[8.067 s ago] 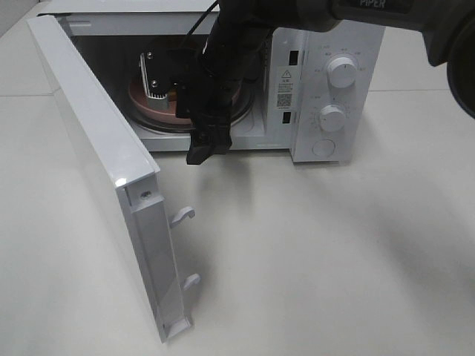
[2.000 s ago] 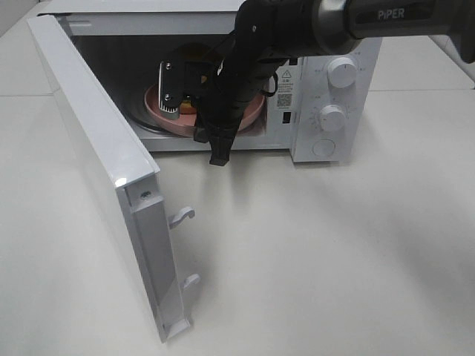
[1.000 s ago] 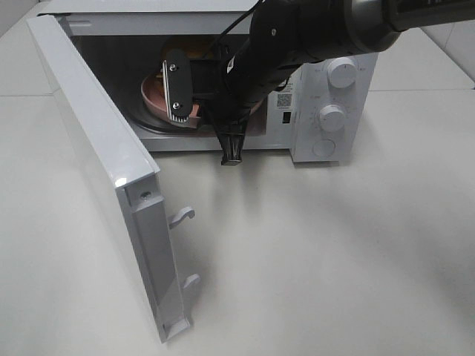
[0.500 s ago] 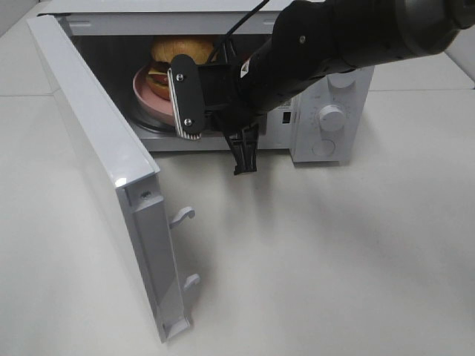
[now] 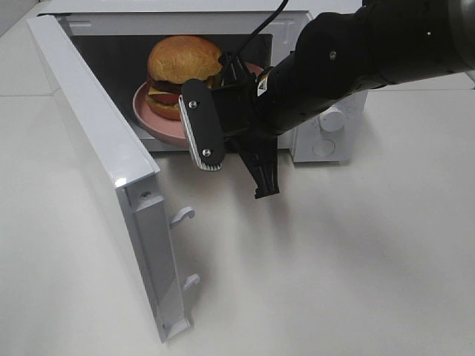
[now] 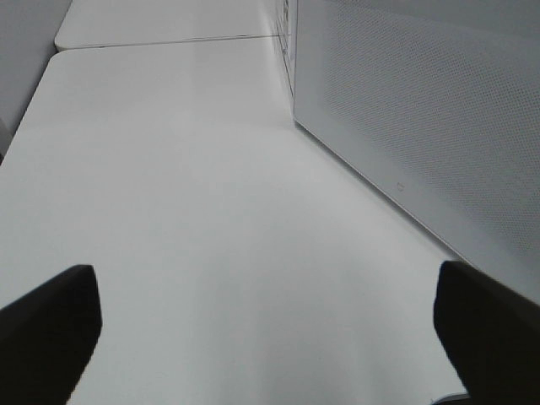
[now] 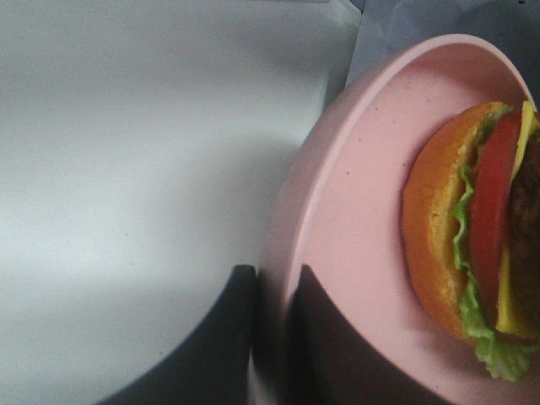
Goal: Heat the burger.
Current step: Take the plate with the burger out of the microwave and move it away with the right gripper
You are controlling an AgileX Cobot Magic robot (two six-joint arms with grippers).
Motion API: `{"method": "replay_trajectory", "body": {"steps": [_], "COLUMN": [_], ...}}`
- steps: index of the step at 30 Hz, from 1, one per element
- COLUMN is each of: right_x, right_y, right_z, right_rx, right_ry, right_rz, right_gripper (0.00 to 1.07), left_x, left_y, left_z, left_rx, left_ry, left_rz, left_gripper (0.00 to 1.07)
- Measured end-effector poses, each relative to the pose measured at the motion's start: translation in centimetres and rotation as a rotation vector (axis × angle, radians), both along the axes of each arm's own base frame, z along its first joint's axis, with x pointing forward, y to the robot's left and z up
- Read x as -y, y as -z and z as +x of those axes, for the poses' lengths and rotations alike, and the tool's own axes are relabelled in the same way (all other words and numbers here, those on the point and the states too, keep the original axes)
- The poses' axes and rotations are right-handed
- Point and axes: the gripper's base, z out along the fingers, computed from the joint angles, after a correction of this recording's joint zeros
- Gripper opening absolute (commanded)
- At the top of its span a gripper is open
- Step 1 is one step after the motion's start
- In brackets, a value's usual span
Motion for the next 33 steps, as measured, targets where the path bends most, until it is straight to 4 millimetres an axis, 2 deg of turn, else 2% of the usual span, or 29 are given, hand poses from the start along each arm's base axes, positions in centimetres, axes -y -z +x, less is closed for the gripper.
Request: {"method": "replay_trajectory", "body": {"steps": [4, 20, 33], "right_x": [0.5, 0.0, 1.1], "right_y": [-0.4, -1.6, -2.9], "right_z": [-0.7, -3.8, -4.9], "right_rx": [0.005, 0.056, 0.095], "right_ry": [-0.005, -0.087, -0.086], "right_rz": [0.002, 0.025, 0.056], "right_gripper": [0.00, 0.00, 0.00], "left_x": [0.0, 0.0, 0.0], "left_y": [0.0, 0.0, 0.0], "left_z": [0.0, 0.0, 0.0], "left_rx": [0.000, 0.000, 0.000], "left_ry": [0.000, 0.000, 0.000], "left_rz": [0.000, 0.000, 0.000], "left_gripper": [1.05, 1.05, 1.05]}}
